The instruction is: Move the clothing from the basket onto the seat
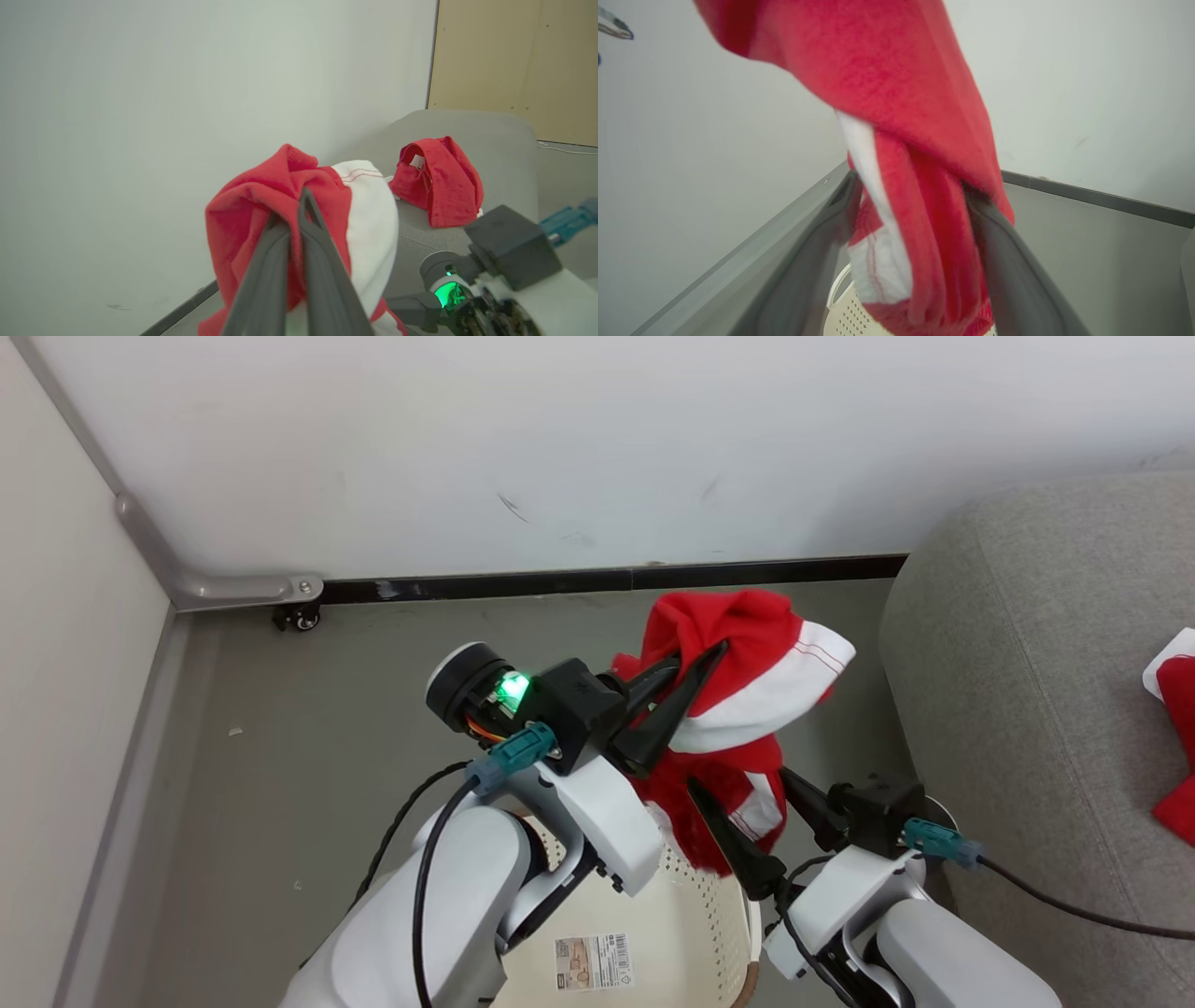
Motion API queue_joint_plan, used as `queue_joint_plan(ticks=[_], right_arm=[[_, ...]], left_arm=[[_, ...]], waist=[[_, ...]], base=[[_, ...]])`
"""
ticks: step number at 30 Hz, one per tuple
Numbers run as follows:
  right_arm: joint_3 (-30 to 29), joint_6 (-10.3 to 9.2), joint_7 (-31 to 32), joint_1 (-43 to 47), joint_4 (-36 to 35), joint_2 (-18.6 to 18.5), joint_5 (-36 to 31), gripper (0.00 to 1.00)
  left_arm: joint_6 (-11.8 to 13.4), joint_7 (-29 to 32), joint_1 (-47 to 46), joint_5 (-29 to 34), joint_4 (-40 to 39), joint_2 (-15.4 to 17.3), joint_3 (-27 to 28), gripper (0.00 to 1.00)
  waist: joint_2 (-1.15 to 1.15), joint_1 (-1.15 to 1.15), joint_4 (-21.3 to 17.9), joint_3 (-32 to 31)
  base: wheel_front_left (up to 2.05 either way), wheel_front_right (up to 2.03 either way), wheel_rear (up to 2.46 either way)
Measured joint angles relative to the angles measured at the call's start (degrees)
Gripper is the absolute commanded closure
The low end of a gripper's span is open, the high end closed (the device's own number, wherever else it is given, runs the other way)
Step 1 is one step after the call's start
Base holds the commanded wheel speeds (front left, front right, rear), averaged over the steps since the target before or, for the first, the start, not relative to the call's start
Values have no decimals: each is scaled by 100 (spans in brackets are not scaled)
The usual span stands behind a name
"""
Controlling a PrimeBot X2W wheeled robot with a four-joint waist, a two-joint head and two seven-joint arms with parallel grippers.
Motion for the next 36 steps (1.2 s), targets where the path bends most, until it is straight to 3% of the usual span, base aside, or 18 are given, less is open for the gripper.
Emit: queue_joint_plan(ticks=[4,5,7,8,15,26,27,28,29,30,31,36], right_arm=[[91,0,0,-142,188,41,53,0],[100,0,0,-176,231,47,108,40],[98,0,0,-235,281,52,171,96],[99,0,0,-259,301,55,186,100],[86,0,0,-394,436,67,305,100],[-492,0,0,-569,216,51,361,100],[-526,0,0,-569,177,44,360,100],[-565,0,0,-569,142,33,359,100],[-605,0,0,-569,104,16,356,100],[-641,0,0,-569,69,-4,353,100],[-678,0,0,-569,49,-24,353,100],[-976,0,0,-565,-30,-146,341,100]], left_arm=[[0,1,-1,-43,-29,-10,-123,100],[0,1,-1,-51,-34,-10,-141,100],[0,1,-1,-93,-37,-9,-164,100],[0,2,-1,-99,-37,-9,-170,100],[0,44,-1,-182,-35,24,-138,100],[3,16,268,-410,154,142,76,100],[8,14,320,-422,167,145,74,73],[8,5,353,-437,182,147,71,53],[8,-11,376,-439,187,147,73,47],[8,-12,393,-445,193,147,73,4],[8,-19,408,-446,201,149,73,0],[9,-70,506,-457,208,193,78,0]], waist=[[0,0,49,-2],[0,0,61,-3],[0,0,84,-5],[0,0,95,-5],[0,0,137,5],[0,0,58,-13],[0,0,51,-16],[0,0,46,-20],[0,0,41,-25],[0,0,36,-30],[0,0,32,-36],[0,0,8,-74]], base=[[0,0,0],[0,0,0],[0,0,0],[0,0,0],[0,0,0],[0,0,0],[0,0,0],[0,0,0],[0,0,0],[0,0,0],[0,0,0],[0,0,0]])
